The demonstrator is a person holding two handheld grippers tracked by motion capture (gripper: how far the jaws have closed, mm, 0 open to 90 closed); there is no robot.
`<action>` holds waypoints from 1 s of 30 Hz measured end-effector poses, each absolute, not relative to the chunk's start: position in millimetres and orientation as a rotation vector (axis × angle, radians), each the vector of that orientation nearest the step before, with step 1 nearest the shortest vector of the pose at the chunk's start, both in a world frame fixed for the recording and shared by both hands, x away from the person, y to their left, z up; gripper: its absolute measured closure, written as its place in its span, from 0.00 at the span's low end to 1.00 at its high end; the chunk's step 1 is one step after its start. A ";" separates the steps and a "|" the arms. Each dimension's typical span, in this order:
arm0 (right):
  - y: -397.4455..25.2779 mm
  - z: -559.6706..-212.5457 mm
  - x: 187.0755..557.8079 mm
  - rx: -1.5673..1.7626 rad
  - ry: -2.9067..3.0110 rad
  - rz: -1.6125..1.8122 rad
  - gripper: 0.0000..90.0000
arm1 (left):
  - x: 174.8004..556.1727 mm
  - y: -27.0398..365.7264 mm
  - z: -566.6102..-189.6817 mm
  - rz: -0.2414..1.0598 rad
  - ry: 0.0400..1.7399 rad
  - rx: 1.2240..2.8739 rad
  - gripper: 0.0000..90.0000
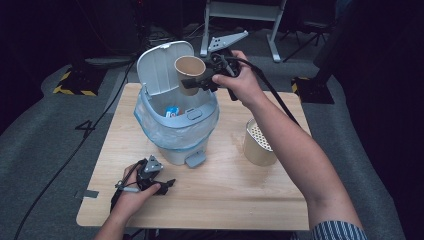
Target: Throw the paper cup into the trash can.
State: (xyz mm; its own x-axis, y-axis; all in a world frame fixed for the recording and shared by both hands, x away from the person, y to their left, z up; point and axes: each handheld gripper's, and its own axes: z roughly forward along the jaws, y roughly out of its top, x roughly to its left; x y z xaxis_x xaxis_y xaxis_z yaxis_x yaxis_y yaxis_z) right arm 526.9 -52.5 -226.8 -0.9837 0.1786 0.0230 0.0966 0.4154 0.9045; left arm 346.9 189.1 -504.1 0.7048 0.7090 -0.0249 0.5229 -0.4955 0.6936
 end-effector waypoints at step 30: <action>-5.7 -253.9 525.6 0.293 2.734 1.315 0.15 | 346.9 189.0 -504.1 0.346 0.934 2.214 0.21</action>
